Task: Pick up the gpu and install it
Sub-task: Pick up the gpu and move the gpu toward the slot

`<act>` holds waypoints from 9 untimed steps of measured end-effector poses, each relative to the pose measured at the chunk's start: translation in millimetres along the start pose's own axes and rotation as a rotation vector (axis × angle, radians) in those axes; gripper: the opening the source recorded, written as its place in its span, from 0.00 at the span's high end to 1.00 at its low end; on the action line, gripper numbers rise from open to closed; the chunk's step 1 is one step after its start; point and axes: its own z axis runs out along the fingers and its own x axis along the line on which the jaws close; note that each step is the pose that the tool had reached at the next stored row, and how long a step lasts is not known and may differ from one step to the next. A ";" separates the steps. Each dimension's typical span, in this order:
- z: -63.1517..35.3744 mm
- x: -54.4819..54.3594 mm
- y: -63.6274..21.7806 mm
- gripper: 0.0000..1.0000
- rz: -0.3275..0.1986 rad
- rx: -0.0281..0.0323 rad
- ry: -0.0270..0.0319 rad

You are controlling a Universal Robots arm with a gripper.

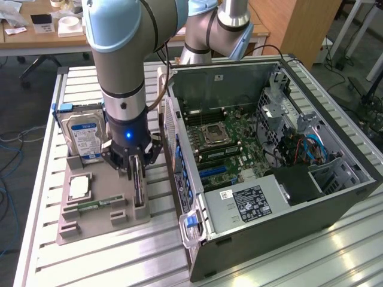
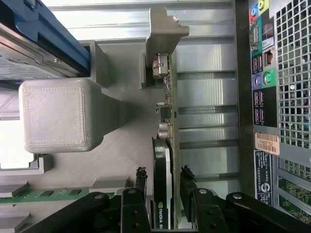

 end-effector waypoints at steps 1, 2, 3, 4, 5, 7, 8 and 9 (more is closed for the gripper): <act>0.6 0.0 0.0 0.58 0.000 0.0000 0.0000; 0.9 0.0 0.0 0.58 0.000 0.0002 0.0002; 1.1 0.1 0.3 0.58 0.000 0.0002 0.0002; 1.4 0.2 0.9 0.58 0.000 0.0002 0.0001; 1.6 0.2 1.6 0.58 0.000 0.0001 0.0000; 1.9 0.3 3.2 0.58 0.000 0.0001 0.0001; 2.0 0.3 3.5 0.58 0.000 0.0000 0.0000; 2.0 0.3 3.5 0.58 0.000 0.0001 0.0001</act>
